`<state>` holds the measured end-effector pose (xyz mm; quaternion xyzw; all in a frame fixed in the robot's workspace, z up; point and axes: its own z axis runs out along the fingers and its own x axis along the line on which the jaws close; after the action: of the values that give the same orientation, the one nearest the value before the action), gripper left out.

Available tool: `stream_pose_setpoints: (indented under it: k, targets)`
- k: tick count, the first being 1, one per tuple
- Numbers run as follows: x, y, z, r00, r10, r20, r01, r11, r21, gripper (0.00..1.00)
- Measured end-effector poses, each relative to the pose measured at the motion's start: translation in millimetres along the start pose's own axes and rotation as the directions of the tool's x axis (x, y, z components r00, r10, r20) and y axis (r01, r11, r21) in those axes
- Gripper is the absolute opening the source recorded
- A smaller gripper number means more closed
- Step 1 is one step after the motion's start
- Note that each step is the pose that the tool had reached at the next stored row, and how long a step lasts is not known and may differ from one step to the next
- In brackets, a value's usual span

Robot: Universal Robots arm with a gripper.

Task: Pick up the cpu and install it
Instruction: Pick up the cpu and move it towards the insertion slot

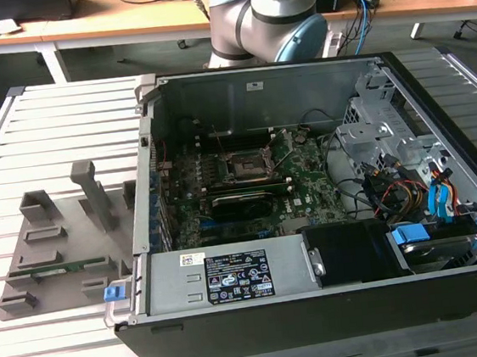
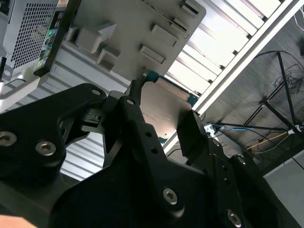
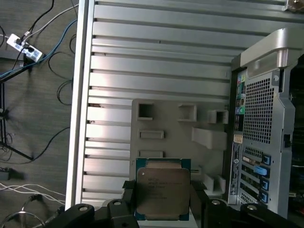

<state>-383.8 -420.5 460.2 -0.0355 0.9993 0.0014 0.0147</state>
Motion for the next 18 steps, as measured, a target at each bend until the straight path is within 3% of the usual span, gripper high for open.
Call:
stream_pose_setpoints:
  k: [4, 11, 15, 18]
  targets:
    - [-29.4, -1.1, 1.2, 1.0000, 0.000, -0.0008, 0.000, 1.0000, 0.0000, 0.55]
    - [-58.1, -2.8, 2.2, 1.0000, 0.000, -0.0019, 0.000, 1.0000, 0.0000, 0.55]
    - [-87.3, -4.2, 3.2, 1.0000, 0.000, -0.0033, 0.000, 1.0000, 0.0000, 0.55]
    - [-103.8, -5.0, 3.6, 1.0000, 0.000, -0.0043, 0.000, 1.0000, -0.0001, 0.55]
